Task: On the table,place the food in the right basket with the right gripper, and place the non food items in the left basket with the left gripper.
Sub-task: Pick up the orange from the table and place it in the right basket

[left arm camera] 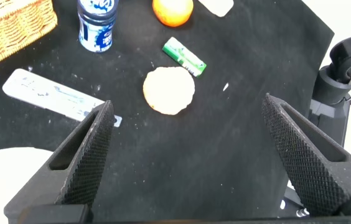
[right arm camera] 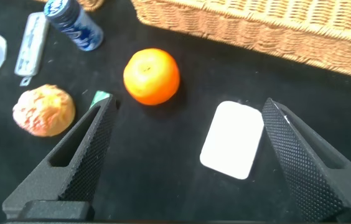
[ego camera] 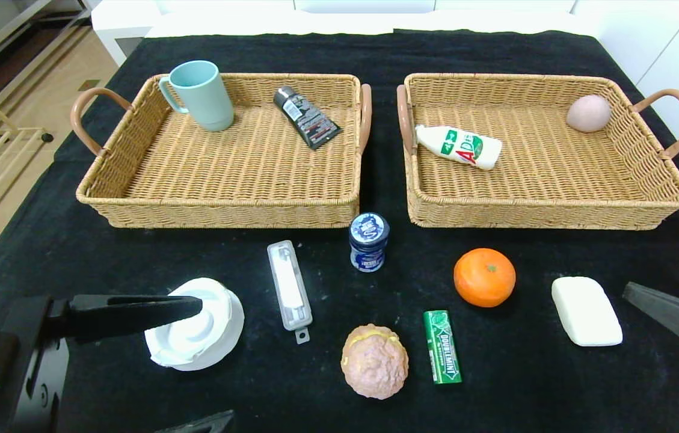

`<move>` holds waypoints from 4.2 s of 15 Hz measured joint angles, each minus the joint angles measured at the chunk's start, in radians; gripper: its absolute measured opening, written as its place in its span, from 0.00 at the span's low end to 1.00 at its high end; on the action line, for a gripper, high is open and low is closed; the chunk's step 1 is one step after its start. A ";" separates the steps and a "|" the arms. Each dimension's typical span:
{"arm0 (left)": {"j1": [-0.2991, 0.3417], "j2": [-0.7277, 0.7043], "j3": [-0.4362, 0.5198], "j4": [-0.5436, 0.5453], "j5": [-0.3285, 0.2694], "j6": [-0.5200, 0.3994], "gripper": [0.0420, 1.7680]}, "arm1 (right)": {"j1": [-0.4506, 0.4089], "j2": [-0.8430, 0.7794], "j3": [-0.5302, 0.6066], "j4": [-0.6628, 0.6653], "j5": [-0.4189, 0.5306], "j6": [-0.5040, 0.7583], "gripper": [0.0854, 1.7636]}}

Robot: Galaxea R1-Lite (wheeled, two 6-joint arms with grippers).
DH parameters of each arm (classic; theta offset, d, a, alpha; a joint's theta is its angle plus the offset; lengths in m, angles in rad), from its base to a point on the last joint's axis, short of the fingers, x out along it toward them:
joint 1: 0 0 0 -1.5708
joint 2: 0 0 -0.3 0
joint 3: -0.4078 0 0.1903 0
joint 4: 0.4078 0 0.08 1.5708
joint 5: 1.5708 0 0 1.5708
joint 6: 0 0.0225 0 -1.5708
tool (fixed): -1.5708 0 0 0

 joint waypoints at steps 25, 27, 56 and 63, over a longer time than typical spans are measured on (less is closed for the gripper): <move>0.003 -0.051 0.005 0.000 0.004 0.002 0.97 | 0.284 0.546 -0.762 0.650 -0.363 0.312 0.97; 0.003 -0.053 0.004 0.000 0.004 0.003 0.97 | 0.302 0.605 -0.801 0.668 -0.386 0.355 0.97; 0.003 -0.059 0.005 0.000 0.004 0.024 0.97 | 0.279 0.802 -0.858 0.713 -0.419 0.440 0.97; 0.003 -0.069 0.005 0.001 0.004 0.024 0.97 | 0.282 0.833 -0.857 0.708 -0.423 0.455 0.97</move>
